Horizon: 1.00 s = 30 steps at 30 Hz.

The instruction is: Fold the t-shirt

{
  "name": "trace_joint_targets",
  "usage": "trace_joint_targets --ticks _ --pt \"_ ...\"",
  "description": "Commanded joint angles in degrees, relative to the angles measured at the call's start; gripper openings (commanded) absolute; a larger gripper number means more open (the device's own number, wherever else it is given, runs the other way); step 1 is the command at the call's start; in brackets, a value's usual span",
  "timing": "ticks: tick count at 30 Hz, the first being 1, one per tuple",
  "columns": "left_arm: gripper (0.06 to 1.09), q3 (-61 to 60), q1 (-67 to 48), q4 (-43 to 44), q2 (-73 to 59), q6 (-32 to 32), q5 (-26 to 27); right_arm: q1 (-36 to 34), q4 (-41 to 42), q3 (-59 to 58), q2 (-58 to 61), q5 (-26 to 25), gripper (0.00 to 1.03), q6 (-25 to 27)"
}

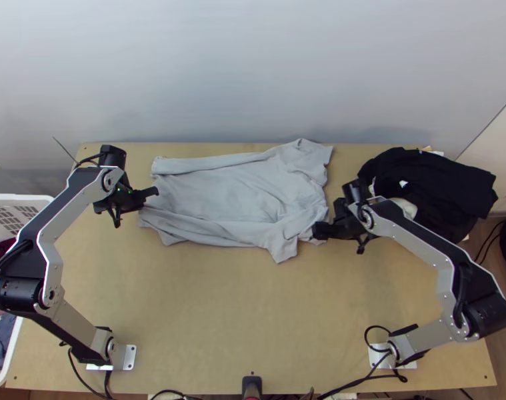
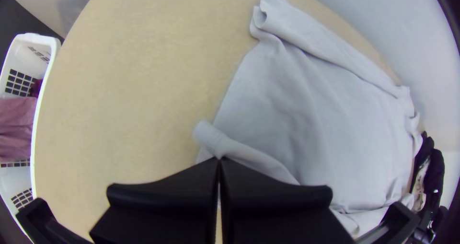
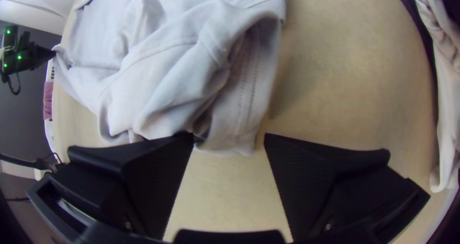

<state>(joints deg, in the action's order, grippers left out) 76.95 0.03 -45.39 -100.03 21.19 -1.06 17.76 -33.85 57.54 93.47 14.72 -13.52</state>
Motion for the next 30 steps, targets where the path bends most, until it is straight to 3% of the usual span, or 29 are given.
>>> trace_joint_targets --ticks 1,3,9,13,19,23,30 --pt "0.1 0.13 0.49 -0.67 0.01 -0.27 0.01 2.81 3.0 0.82 2.59 -0.92 0.35 0.77" --pt "0.1 0.13 0.85 -0.84 0.01 -0.45 0.01 2.54 3.35 0.73 2.51 -0.83 0.04 2.44" --pt "0.1 0.75 1.37 -5.33 0.89 -0.8 0.01 -0.71 0.8 -0.76 -4.53 -0.66 0.03 1.83" --pt "0.1 -0.83 1.37 -10.78 4.23 -4.23 0.36 -3.96 -5.79 -1.73 -11.82 1.54 0.03 3.06" --pt "0.1 -7.78 3.57 -11.22 17.24 -8.45 5.72 -7.74 -17.83 -1.11 -19.03 5.49 0.03 7.81" --pt "0.1 -7.69 5.68 -17.9 23.39 -10.91 12.05 -6.68 -24.78 -1.64 -23.07 5.58 0.03 11.41" --pt "0.1 -8.22 5.86 -32.84 29.19 -18.73 15.39 -3.96 -33.65 -6.74 -30.63 3.03 0.03 19.76"
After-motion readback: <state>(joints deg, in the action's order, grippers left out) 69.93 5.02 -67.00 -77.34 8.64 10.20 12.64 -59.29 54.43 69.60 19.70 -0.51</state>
